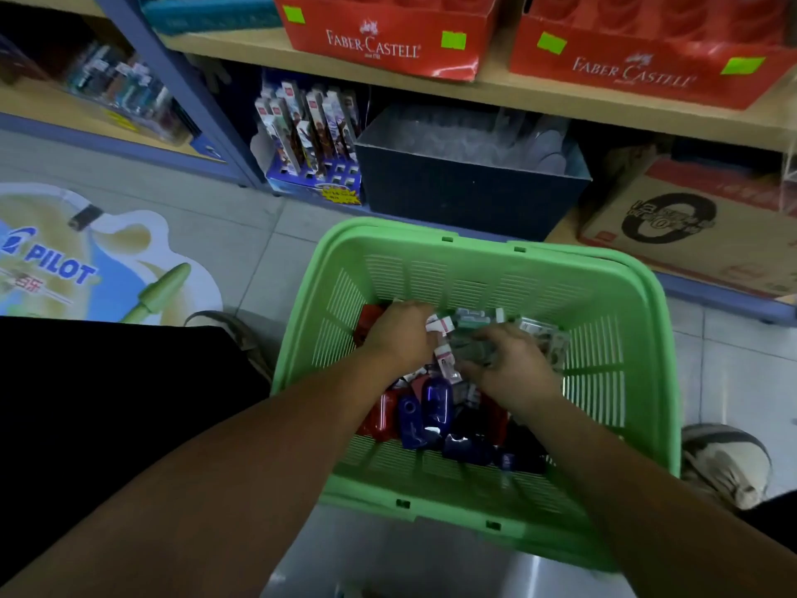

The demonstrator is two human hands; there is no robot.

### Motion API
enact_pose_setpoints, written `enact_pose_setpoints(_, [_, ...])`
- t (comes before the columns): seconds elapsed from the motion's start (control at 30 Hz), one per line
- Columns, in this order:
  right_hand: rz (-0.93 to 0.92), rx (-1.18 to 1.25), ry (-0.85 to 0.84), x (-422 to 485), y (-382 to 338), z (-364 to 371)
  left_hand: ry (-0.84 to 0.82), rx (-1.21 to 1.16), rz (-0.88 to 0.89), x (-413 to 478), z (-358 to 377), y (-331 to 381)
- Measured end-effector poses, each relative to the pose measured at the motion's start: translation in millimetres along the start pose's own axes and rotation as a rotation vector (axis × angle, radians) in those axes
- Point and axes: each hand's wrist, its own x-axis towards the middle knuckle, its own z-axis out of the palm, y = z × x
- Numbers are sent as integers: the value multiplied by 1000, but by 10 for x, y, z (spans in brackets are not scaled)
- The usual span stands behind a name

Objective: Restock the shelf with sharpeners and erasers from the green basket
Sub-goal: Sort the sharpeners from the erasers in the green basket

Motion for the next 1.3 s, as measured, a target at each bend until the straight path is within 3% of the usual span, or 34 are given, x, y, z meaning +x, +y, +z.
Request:
enact_pose_setpoints(0.13, [45,-75,301,152,116,11,-29,259,-5,167,78,12])
enact_pose_setpoints(0.3, [-14,-258,256,194,288,-14,10,303,23,195,231,28])
enact_pose_setpoints(0.47, [31,-156,267,207,307,-19,-15,410,-13,191,245,-3])
enact_pose_setpoints(0.63, [169,172,287,199,256,-136,-142,364,-77,288,121,-9])
enact_pose_setpoints(0.87, [152,-152,112,153,211,-219,-312,139,-110,350,-45,5])
enact_pose_setpoints(1.03, [152,-93,109,155,260,-139,-438,10,-139,366,-34,28])
enact_pose_setpoints(1.3, [180,-89,93,180,191,-224,-420,-161,-117,396,2,21])
